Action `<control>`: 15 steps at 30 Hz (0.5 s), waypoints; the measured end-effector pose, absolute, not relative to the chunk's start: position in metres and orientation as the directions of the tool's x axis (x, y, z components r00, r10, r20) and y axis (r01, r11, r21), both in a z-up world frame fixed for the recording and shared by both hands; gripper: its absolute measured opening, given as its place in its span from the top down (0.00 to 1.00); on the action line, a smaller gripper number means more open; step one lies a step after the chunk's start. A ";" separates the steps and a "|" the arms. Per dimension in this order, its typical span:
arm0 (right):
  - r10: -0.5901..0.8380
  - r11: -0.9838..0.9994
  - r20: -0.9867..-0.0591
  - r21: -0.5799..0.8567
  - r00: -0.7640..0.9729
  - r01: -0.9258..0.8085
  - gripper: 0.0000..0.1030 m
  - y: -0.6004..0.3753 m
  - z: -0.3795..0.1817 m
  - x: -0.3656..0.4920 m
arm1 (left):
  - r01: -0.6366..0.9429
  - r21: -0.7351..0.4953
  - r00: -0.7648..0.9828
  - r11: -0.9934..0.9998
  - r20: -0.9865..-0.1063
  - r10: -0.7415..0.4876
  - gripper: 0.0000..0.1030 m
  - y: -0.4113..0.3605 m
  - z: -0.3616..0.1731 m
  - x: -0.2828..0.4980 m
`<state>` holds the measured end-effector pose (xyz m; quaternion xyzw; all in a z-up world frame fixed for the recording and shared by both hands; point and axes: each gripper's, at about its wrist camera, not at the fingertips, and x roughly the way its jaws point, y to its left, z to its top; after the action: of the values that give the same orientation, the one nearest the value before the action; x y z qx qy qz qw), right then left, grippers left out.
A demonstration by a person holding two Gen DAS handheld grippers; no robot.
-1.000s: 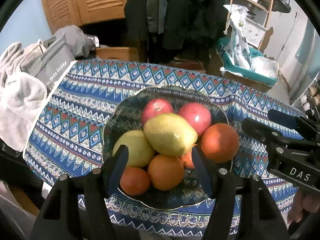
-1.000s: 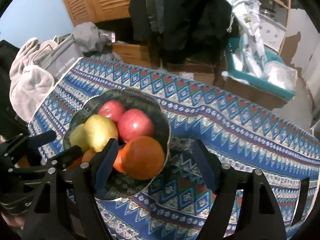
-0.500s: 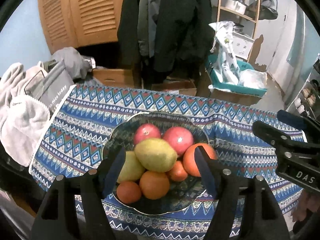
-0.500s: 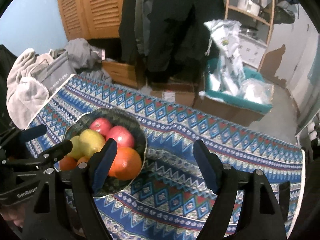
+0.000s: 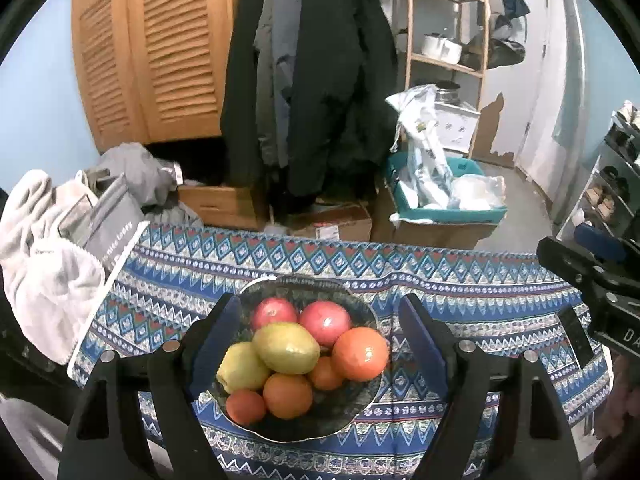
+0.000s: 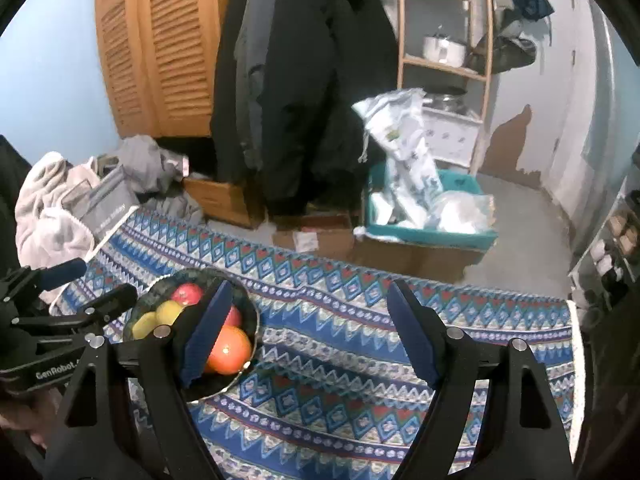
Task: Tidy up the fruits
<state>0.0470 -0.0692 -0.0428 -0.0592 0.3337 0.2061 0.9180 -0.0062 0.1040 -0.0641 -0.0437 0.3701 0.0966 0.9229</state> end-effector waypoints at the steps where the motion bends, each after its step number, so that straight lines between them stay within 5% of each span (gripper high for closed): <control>1: 0.335 0.910 -0.630 0.026 0.700 -0.413 0.23 -0.072 -0.040 0.045 | -0.210 -0.006 0.713 0.978 -0.685 0.149 0.16 0.102 -0.061 -0.007; 11: 0.295 0.933 -0.542 -0.013 0.787 -0.359 0.22 -0.104 -0.006 0.024 | -0.173 -0.022 0.766 0.985 -0.632 0.120 0.13 0.089 -0.033 -0.010; 15: 0.275 0.940 -0.514 -0.035 0.813 -0.340 0.22 -0.113 0.001 0.018 | -0.155 -0.023 0.794 0.988 -0.598 0.111 0.04 0.081 -0.019 -0.014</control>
<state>0.0181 -0.1133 0.0011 -0.0626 0.2596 0.1619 0.9500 -0.0136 0.0808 -0.0192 -0.0354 0.3132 0.0702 0.9464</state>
